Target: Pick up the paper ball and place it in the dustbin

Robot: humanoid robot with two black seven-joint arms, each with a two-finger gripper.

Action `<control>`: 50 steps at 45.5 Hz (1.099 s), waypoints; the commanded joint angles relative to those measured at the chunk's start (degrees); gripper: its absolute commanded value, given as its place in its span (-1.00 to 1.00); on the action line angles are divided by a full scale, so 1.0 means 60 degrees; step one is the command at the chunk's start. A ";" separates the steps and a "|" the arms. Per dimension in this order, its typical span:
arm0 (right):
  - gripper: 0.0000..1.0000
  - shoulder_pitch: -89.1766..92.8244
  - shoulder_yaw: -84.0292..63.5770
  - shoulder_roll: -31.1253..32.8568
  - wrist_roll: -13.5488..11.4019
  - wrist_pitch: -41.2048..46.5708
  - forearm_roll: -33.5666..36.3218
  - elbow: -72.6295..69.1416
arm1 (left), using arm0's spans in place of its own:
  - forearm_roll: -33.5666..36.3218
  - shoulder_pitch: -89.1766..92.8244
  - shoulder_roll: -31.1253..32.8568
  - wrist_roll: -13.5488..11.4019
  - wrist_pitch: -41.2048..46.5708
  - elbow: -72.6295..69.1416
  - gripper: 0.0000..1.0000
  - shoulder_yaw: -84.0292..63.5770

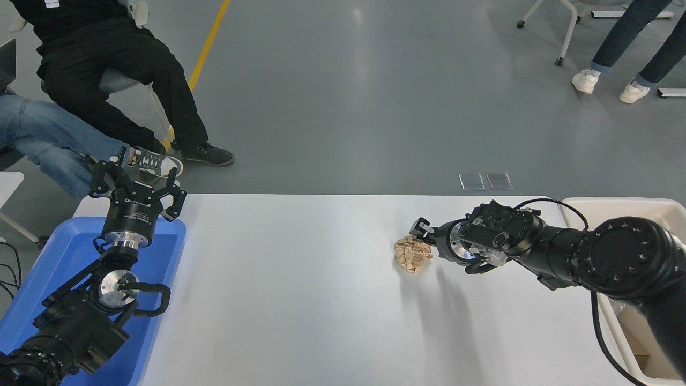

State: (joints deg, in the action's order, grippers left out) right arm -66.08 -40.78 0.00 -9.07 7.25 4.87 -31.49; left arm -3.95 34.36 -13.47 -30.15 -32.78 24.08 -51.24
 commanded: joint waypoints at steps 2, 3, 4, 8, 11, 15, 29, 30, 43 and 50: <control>0.13 0.0217 0.0498 0.0000 0.0003 -0.0066 0.0008 0.0078 | 0.0000 0.0000 0.0004 0.0001 0.0000 0.0000 0.98 0.0000; 0.09 0.0217 0.0498 0.0000 0.0003 -0.0066 0.0022 0.0063 | 0.0000 0.0000 0.0004 0.0001 0.0000 0.0000 0.98 0.0000; 0.05 0.0217 0.0513 0.0000 0.0003 -0.0066 0.0037 0.0063 | 0.0000 0.0000 0.0004 0.0001 0.0000 0.0000 0.98 0.0000; -0.05 0.0232 0.0644 0.0000 0.0003 -0.0066 0.0066 0.0049 | 0.0000 0.0000 0.0004 0.0001 0.0000 0.0000 0.98 0.0000; -0.29 0.0232 0.0762 0.0000 -0.0012 -0.0066 0.0139 0.0034 | 0.0000 0.0000 0.0004 0.0001 0.0000 0.0000 0.98 0.0000; -0.64 0.0246 0.0791 0.0000 -0.0012 -0.0066 0.0242 0.0019 | 0.0000 0.0000 0.0004 0.0001 0.0000 0.0000 0.98 0.0000; -1.00 -0.0148 0.0661 0.0000 0.0002 0.0066 0.1180 -0.0580 | 0.0000 0.0000 0.0004 0.0001 0.0000 0.0000 0.98 0.0000; -1.00 -0.0221 0.0616 0.0000 0.0003 0.0066 0.1209 -0.0697 | 0.0000 0.0000 0.0004 0.0001 0.0000 0.0000 0.98 0.0000; -1.00 -0.2125 -0.1653 0.0000 0.0061 0.0110 0.1224 -0.2821 | 0.0000 0.0000 -0.0010 0.0001 0.0000 0.0000 0.98 0.0000; -1.00 -0.3238 -0.2621 0.0350 0.0120 0.0212 0.1209 -0.3890 | 0.0000 0.0000 -0.0010 0.0001 0.0000 0.0000 0.98 0.0000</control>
State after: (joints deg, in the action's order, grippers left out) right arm -76.14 -47.27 0.09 -8.76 7.84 11.70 -45.34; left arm -3.95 34.37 -13.49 -30.15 -32.79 24.08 -51.24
